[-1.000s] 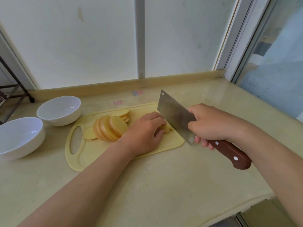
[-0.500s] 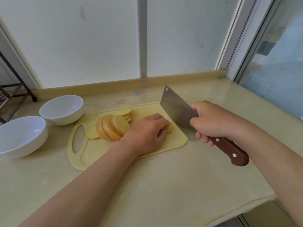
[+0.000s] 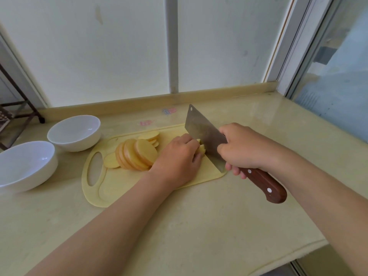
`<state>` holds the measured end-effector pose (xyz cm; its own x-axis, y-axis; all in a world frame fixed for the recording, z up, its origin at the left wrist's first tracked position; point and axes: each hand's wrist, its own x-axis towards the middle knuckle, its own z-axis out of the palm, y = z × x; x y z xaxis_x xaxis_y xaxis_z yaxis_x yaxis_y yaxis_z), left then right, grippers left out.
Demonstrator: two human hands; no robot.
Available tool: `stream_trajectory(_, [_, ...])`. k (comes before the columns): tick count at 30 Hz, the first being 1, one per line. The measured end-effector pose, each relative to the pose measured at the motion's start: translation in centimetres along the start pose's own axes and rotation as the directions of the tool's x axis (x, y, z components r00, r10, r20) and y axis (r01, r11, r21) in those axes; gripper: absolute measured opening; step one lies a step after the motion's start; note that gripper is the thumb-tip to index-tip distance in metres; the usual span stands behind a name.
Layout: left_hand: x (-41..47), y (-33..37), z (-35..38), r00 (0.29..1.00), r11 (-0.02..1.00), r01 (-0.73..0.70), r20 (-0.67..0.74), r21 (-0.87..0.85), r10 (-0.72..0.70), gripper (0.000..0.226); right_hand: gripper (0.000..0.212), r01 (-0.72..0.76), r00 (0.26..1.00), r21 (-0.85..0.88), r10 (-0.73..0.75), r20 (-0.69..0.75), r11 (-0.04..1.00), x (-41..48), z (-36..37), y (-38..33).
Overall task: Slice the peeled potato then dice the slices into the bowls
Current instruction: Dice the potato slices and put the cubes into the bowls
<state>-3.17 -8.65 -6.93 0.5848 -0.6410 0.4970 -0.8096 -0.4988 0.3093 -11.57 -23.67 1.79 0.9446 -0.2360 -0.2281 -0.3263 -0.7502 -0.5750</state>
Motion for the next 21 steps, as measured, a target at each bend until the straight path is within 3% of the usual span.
stream_trajectory(6, [0.1, -0.4, 0.0, 1.0, 1.0, 0.007, 0.02, -0.029, -0.007, 0.025, 0.056, 0.006, 1.0, -0.062, -0.007, -0.025, 0.998, 0.1, -1.3, -0.3])
stream_trajectory(21, [0.3, -0.6, -0.3, 1.0, 0.999, -0.004, 0.015, -0.053, 0.005, 0.018, 0.061, 0.013, 0.999, -0.093, -0.016, -0.034, 0.996, -0.8, -0.6, -1.5])
